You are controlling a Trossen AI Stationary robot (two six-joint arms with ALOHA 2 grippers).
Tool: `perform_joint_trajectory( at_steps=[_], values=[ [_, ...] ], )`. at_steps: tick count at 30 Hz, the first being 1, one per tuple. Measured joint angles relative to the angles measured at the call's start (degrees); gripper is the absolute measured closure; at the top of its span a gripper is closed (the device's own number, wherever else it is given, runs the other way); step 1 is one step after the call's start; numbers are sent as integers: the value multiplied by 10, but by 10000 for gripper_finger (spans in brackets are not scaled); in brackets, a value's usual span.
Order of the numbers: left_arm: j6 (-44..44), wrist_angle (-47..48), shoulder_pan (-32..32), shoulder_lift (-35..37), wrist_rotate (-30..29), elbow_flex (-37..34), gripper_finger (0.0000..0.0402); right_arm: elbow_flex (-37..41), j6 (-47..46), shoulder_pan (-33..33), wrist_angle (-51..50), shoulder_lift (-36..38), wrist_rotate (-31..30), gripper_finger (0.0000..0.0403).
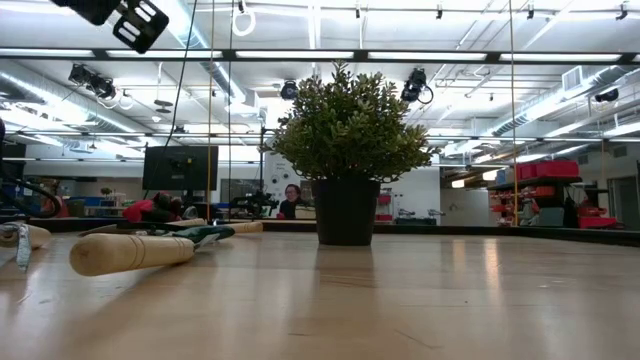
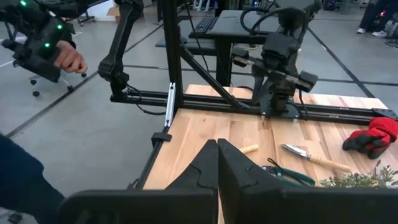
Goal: Pick & Place Garden tools in Gardening bag
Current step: Put the bottom brown hand rake into the white gardening bag
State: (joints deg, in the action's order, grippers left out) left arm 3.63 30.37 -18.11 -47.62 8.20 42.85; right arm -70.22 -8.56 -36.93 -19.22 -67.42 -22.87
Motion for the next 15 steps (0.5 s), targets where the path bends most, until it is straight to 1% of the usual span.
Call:
perform_joint_trajectory(
  at_steps=[3, 10, 13, 15],
  values=[
    [-40, 12, -1, 0, 7, -2, 399, 0, 0, 0, 0, 0, 0, 403],
    [-82, 39, -1, -1, 0, -2, 399, 0, 0, 0, 0, 0, -1, 403],
    [-113, 56, -1, -13, 0, -2, 399, 0, 0, 0, 0, 0, -2, 403],
    [-118, 56, -1, -23, 0, -2, 397, 0, 0, 0, 0, 0, -2, 403]
  ],
)
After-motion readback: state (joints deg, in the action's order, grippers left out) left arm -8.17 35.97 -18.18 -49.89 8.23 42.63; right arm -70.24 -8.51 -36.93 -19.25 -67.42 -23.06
